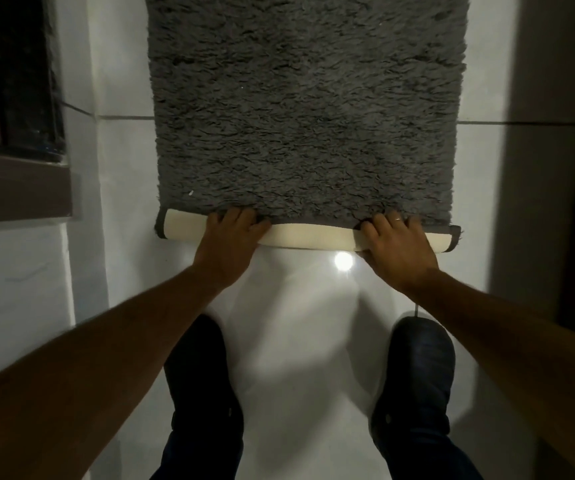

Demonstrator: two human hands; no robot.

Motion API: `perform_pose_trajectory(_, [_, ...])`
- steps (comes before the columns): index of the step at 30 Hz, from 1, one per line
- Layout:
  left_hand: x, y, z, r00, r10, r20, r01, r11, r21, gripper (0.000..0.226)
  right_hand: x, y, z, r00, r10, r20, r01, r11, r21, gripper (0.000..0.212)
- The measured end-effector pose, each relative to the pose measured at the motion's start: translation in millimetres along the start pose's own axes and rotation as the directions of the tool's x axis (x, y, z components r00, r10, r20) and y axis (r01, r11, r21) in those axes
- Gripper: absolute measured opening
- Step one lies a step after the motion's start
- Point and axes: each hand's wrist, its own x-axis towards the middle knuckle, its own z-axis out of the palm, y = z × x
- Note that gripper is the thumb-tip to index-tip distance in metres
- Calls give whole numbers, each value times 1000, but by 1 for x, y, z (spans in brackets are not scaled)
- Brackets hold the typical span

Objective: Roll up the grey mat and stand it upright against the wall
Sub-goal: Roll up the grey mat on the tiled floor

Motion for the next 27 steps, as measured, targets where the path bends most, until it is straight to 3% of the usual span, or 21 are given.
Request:
perform_pose_trajectory(3, [0, -5, -4, 1000, 6, -26, -9, 992, -128, 40, -2, 1, 0, 1000, 2, 12, -4, 993, 115, 32])
perform_pose_trajectory(7, [3, -11, -13, 994, -8, 113, 32, 976, -214, 38, 9, 17, -15, 988, -92, 127, 52, 955, 291, 34])
perform_pose_trajectory(10, [7, -17, -20, 974, 28, 225, 48, 945, -324, 39, 18, 24, -28, 954, -116, 278, -6, 916, 401, 33])
perform_pose_trajectory(13, [17, -17, -27, 973, -34, 229, 118, 924, -363, 34, 25, 25, -33, 952, -56, 302, -87, 894, 439, 35])
perform_pose_trajectory(16, [12, -9, -22, 997, -44, 61, 56, 977, -207, 28, 35, 27, -36, 977, 33, 212, -131, 873, 470, 30])
perform_pose_trajectory(19, [-5, -3, -10, 996, -38, -84, 44, 997, 64, 44, 43, 23, -33, 997, 61, 38, -71, 929, 364, 26])
perform_pose_trajectory(22, [-11, 3, 1, 998, -43, 39, 35, 982, 183, 77, 41, 15, -26, 990, 128, -53, -112, 965, 236, 29])
perform_pose_trajectory(25, [10, -3, 1, 998, -56, -2, 55, 985, 161, 60, 26, 9, -12, 985, 96, -146, -76, 988, 133, 24])
perform_pose_trajectory(27, [27, -13, -7, 1000, -15, -21, 17, 994, 107, 50, 20, 11, -7, 976, 84, -201, -56, 989, 140, 32])
